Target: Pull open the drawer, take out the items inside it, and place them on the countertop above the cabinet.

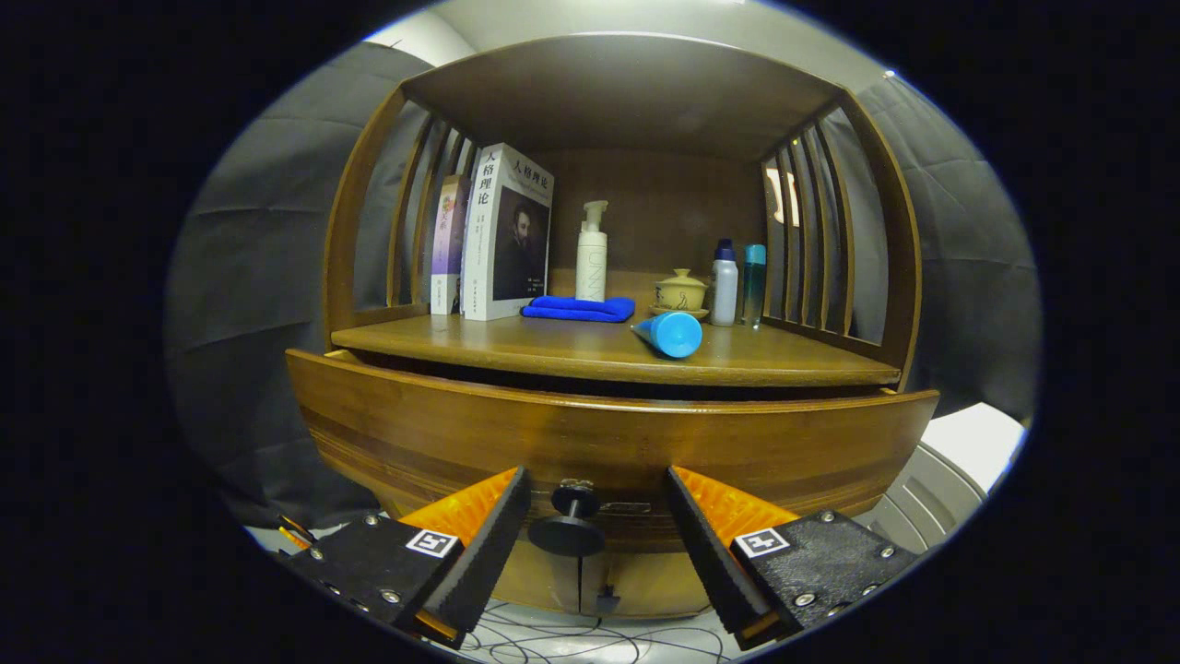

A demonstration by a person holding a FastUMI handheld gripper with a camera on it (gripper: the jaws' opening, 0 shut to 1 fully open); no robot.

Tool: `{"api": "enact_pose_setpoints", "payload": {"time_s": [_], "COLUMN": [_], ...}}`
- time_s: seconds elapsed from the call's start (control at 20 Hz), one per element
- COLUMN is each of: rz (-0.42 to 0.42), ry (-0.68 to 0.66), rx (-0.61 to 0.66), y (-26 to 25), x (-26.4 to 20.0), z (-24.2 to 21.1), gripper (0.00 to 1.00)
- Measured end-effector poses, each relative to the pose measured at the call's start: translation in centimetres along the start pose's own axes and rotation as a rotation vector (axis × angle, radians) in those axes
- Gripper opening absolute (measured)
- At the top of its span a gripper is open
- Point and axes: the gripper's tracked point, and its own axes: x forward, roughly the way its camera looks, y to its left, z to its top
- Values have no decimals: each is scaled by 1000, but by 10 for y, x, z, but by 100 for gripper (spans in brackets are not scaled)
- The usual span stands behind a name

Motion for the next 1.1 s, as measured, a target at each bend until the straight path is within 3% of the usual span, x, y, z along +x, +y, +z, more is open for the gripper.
{"api": "enact_pose_setpoints", "payload": {"time_s": [0.55,0.85,1.1], "rz": [46,27,11], "ry": [-22,-27,17], "rx": [9,41,39], "y": [-2,-2,-7], "x": [30,35,4], "z": [3,4,2], "gripper": [93,93,94]}}
